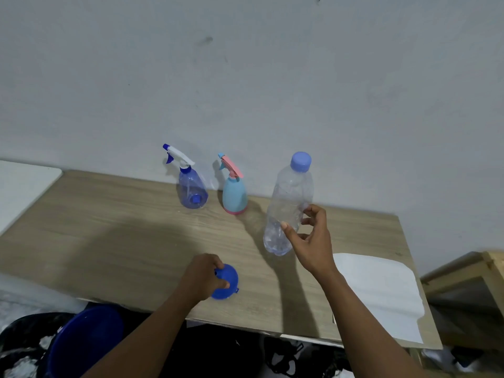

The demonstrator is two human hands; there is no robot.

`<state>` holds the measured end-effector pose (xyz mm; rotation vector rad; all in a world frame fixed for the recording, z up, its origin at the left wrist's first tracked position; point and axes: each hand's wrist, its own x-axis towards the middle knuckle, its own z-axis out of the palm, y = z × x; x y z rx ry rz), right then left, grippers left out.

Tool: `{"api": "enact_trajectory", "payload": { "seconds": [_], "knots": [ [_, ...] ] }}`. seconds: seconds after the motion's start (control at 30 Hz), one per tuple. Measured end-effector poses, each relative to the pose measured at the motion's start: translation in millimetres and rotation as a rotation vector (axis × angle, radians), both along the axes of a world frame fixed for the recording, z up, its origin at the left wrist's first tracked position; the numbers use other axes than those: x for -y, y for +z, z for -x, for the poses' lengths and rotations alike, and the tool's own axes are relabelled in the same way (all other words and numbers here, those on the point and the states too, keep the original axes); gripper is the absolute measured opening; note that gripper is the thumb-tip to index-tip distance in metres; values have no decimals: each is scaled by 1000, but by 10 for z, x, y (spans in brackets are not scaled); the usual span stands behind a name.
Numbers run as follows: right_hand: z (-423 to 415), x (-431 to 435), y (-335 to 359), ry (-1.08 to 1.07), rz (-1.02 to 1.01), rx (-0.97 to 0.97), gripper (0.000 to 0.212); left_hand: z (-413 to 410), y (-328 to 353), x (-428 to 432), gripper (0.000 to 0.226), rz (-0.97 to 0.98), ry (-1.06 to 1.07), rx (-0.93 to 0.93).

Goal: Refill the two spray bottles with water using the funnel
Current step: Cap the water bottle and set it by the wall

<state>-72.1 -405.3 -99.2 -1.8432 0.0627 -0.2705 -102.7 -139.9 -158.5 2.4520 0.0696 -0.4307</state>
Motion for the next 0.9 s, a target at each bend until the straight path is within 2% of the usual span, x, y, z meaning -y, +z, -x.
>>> {"api": "enact_trajectory", "payload": {
  "seconds": [0.13,0.27,0.4,0.67,0.9],
  "knots": [
    [-134,65,55,-29,15,9,56,-356,163,194,45,60,-35,142],
    [-357,143,107,-73,30,32,56,-869,443,579,43,59,-93,179],
    [-631,237,98,-124,21,50,56,-1400,538,953,40,-66,-213,254],
    [-1031,373,-121,-160,31,43,58,-1989,104,1213,25,-374,-393,344],
    [-1169,441,-230,-165,26,40,57,-2121,-146,1199,25,-297,-360,356]
  ]
}}
